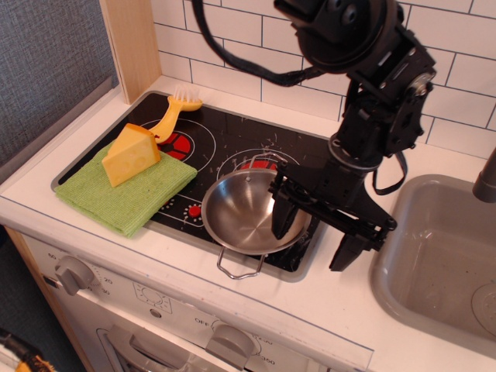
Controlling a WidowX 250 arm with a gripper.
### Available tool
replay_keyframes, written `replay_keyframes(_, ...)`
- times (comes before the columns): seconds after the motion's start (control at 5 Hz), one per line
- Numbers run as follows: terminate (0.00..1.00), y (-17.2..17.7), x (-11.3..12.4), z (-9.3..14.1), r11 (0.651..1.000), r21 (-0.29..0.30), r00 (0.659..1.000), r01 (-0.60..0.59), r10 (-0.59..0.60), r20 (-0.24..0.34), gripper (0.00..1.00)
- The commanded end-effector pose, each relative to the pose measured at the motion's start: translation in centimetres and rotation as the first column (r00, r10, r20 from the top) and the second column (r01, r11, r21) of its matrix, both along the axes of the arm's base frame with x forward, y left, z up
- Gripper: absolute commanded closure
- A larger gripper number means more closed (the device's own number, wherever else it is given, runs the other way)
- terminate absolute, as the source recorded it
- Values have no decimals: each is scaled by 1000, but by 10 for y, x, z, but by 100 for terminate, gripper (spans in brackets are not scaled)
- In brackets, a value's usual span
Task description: Move the bowl from the front right to the back middle.
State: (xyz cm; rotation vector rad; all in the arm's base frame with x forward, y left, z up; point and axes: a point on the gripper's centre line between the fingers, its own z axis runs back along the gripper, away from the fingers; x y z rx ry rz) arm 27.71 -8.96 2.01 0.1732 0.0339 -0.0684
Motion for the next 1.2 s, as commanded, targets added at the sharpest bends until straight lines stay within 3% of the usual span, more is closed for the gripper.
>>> replay_keyframes(0.0, 0, 29, 7, 2, 986, -159, 997, -46, 55, 49, 100)
replay_keyframes(0.4, 0, 25, 10, 16, 983, -177, 996, 57, -44, 74, 100)
replay_keyframes(0.6, 0, 14, 9, 45, 974, -152, 978, 169, -146, 153, 100)
replay_keyframes(0.8, 0, 19, 30, 72, 961, -154, 960, 231, -199, 197, 100)
replay_keyframes(1.0, 0, 34, 62, 81, 962, -155, 958, 225, -189, 217, 100)
